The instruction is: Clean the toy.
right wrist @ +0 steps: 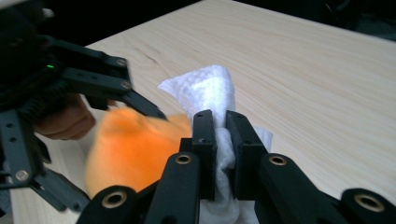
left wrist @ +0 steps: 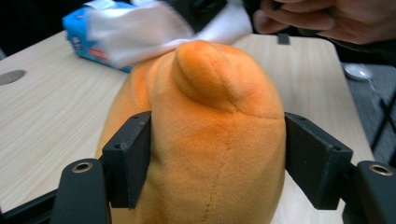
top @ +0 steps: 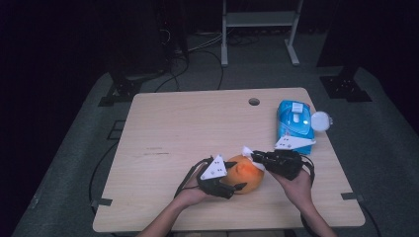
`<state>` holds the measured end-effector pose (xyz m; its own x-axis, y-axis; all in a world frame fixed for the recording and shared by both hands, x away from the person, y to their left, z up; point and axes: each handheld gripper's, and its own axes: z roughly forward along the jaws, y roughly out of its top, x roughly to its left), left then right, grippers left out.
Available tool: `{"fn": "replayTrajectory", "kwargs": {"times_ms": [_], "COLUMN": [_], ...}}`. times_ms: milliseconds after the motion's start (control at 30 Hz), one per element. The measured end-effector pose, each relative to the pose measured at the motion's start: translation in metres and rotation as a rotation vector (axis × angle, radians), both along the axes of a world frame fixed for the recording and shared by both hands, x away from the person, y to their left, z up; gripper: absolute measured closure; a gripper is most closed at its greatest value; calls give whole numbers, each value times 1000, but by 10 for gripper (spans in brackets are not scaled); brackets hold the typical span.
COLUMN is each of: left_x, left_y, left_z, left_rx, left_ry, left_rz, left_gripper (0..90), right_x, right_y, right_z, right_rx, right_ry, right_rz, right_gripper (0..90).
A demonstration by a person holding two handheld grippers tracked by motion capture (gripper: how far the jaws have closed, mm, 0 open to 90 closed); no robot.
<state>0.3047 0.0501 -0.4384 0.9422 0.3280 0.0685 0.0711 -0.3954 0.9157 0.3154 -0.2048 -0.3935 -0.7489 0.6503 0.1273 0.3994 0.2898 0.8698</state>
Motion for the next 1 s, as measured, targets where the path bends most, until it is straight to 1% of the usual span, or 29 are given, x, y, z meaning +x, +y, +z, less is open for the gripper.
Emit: {"fn": "replayTrajectory", "kwargs": {"times_ms": [33,100,133,200,233,267,300,333,367,433,500,533,600,633,667,700,733,800,833,867,900,933,1000], "left_x": [1,0,1,2,2,2,1,2,2,3,3,3,4,5,7,8,8,10,11,12,12,13,15], "left_y": [0,-1,-1,-1,-2,-2,-2,-1,0,1,1,2,4,6,9,12,15,19,23,25,30,33,38], "left_z": [0,1,1,1,1,1,1,2,2,1,1,1,2,2,4,5,8,12,15,18,21,23,24], "left_rx": [-9,-7,-12,-24,-24,-20,-16,-13,-17,-19,-15,-9,-11,-11,-15,-28,-31,-47,-64,-71,-72,-68,-53], "left_ry": [5,0,8,19,23,22,20,21,27,33,28,20,21,22,27,26,18,17,3,-5,-19,-34,-41], "left_rz": [14,41,58,76,76,71,66,62,57,48,35,29,26,23,19,20,21,27,33,37,46,56,68], "left_gripper": [288,287,287,286,286,282,276,274,275,286,297,302,316,331,346,360,376,396,403,410,411,411,411], "right_x": [-1,-7,-10,-16,-18,-20,-20,-20,-18,-12,-5,-3,-1,-1,-2,-3,-5,-5,-4,-3,-1,1,4], "right_y": [-2,-1,1,8,12,15,19,21,20,15,8,6,4,5,7,11,16,23,26,30,33,37,44], "right_z": [0,3,4,8,10,12,12,12,10,7,4,3,1,0,1,3,5,8,11,15,18,20,22], "right_rx": [4,4,17,16,24,21,5,-11,-10,11,14,16,39,45,38,34,26,34,41,46,54,61,69], "right_ry": [4,-11,-18,-33,-35,-39,-49,-57,-53,-25,-5,2,23,26,19,8,-8,-24,-32,-47,-49,-60,-71], "right_rz": [-8,2,21,54,74,89,94,95,91,73,28,18,16,17,22,31,41,50,54,61,66,72,79], "right_gripper": [815,816,816,816,816,816,816,816,816,816,816,816,816,816,816,816,817,817,817,817,817,817,817]}}
